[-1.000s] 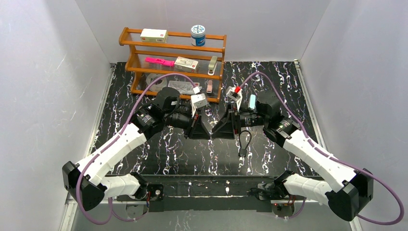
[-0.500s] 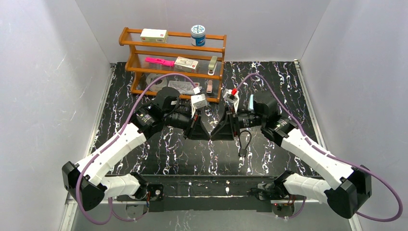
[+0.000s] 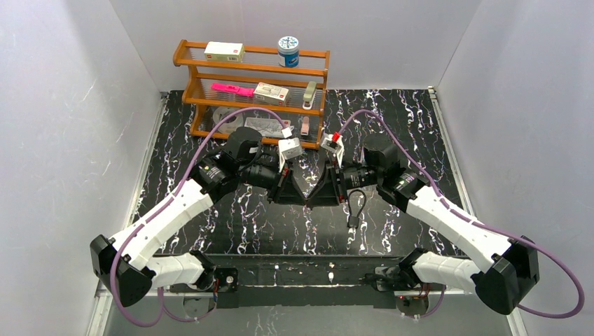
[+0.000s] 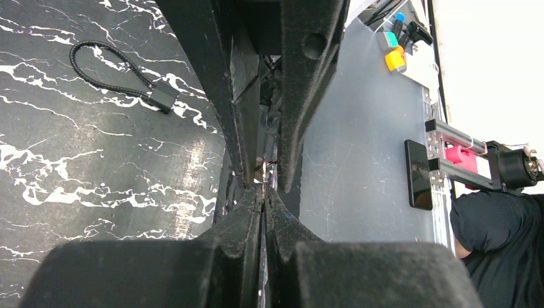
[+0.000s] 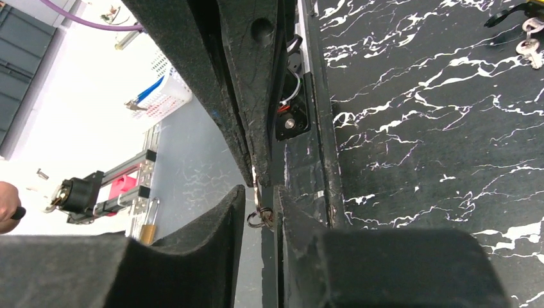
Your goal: Unlock with the key
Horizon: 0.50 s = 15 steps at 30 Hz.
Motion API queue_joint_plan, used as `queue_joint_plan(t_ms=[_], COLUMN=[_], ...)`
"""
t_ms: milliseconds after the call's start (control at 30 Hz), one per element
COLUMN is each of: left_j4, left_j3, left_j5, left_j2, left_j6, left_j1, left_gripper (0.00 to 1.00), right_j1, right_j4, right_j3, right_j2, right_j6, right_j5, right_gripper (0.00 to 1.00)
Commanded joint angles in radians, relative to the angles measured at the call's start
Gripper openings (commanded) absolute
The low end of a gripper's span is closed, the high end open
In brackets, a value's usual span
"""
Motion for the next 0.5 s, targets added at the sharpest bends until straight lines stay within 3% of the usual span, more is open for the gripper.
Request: queue_joint_plan(t_ms=[0,67,200,467], left_j4=[-0.008,-0.010,-0.023,-0.038], left_j3=[0.024,0.023,0.022,0.019], left_j5=[0.026,0.022,0.017,0.018], left_j2=[-0.029,-0.030,-0.030,-0.035], left_j6=[0.012,0.015,0.021,0.030], left_j1=[0.001,0.001,0.002,0.001], left_gripper=[0.00,0.00,0.00,0.00], right_j1=[0.006,0.006,0.006,0.006], right_j4=[0.024,0.023,0.021,0.002], right_j3=[-0.009,-0.010,-0.009,-0.005], right_j2=[-0.026,-0.027,-0.027,-0.038], right_j6=[-0.017,-0.019,-0.020,-0.032], right_j5=[-0.046,-0.036,-0.024,0.049], right_gripper=[0.34,0.34,0.19,0.28])
